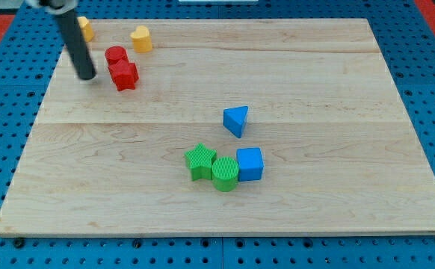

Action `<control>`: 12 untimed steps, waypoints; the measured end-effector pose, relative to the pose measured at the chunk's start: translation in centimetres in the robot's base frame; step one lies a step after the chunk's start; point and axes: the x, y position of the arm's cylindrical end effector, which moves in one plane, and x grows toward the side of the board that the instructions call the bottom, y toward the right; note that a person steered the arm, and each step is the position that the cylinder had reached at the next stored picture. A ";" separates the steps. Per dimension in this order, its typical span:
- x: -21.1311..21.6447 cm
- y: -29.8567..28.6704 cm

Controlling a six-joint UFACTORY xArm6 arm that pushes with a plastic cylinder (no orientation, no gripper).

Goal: Push the yellow hexagon into the red blocks

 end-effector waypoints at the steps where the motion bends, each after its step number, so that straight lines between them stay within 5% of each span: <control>1: 3.3 4.8; 3: -3.0 7.9; 4: 1.1 6.7; 5: 0.9 -6.3; 6: -0.1 -6.7; 8: -16.0 -6.6; 10: -11.9 7.4; 12: -15.7 -0.8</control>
